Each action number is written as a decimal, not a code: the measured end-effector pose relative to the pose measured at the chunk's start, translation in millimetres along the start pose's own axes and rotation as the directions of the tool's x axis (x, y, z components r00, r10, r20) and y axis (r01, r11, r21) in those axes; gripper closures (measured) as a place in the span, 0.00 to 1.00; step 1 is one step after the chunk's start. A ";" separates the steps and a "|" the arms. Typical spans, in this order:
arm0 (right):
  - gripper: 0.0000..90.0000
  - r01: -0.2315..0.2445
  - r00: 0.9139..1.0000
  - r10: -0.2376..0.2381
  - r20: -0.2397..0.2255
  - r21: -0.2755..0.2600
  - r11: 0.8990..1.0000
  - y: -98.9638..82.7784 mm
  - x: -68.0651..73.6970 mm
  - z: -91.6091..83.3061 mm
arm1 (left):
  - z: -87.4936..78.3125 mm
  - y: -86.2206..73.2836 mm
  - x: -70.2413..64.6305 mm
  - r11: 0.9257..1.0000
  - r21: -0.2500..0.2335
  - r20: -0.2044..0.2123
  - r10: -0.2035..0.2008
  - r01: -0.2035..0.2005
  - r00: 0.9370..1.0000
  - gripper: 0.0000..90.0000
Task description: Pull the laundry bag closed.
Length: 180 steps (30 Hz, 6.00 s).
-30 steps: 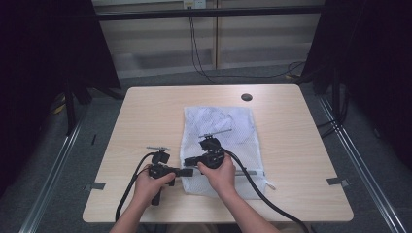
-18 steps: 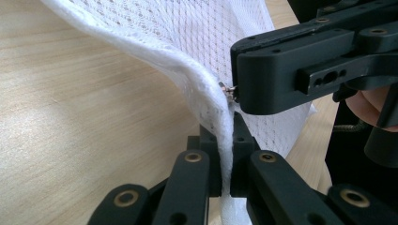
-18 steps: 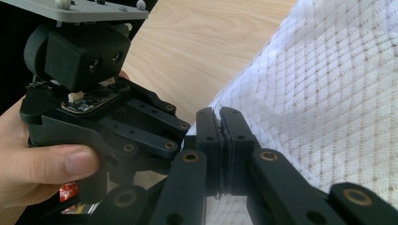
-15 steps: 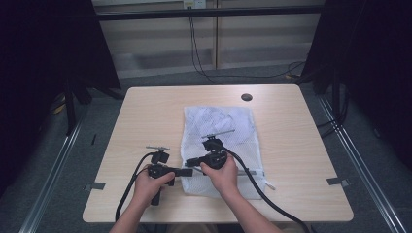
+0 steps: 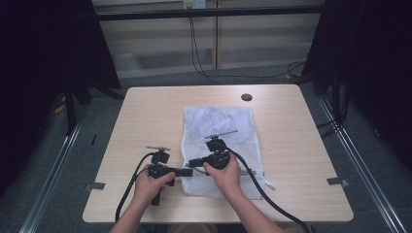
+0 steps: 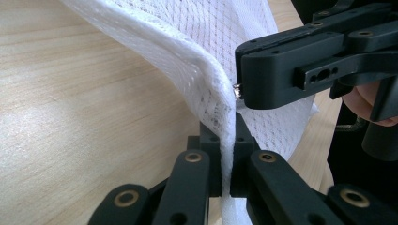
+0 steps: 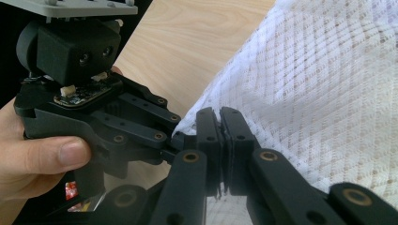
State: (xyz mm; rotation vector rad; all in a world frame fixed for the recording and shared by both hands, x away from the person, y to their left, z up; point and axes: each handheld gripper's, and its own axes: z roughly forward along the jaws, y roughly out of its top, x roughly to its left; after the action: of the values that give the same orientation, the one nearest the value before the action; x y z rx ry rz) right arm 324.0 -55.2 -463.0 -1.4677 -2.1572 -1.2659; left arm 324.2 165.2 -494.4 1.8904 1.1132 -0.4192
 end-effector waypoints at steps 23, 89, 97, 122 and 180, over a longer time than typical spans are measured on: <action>0.97 0.010 1.000 -0.010 0.008 0.007 1.000 -1.1 -5.6 -7.1 | -1.5 0.2 -0.4 1.000 -0.008 0.004 -0.005 0.005 1.000 0.98; 0.97 -0.018 1.000 0.018 0.014 0.011 1.000 -11.0 -30.0 -31.3 | -3.5 0.2 -1.7 0.999 -0.006 0.031 -0.046 0.046 0.998 0.98; 0.97 -0.017 0.999 0.016 0.029 0.010 1.000 -11.6 -32.3 -34.4 | -5.0 0.7 -0.7 0.999 -0.005 0.024 -0.035 0.035 0.999 0.98; 0.97 -0.016 0.999 0.015 0.037 0.008 1.000 -13.9 -35.7 -42.8 | -5.5 0.3 -1.7 0.999 -0.004 0.023 -0.046 0.046 0.999 0.98; 0.97 -0.012 1.000 0.012 0.007 -0.003 1.000 -22.1 -51.5 -63.5 | -8.5 0.1 -0.2 0.997 -0.011 0.027 -0.072 0.072 0.997 0.98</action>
State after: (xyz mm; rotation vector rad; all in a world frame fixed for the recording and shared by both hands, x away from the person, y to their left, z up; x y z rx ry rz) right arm 312.9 -139.0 -468.3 -1.4865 -2.1480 -1.2629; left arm 323.0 172.0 -489.6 1.8333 1.1662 -0.4762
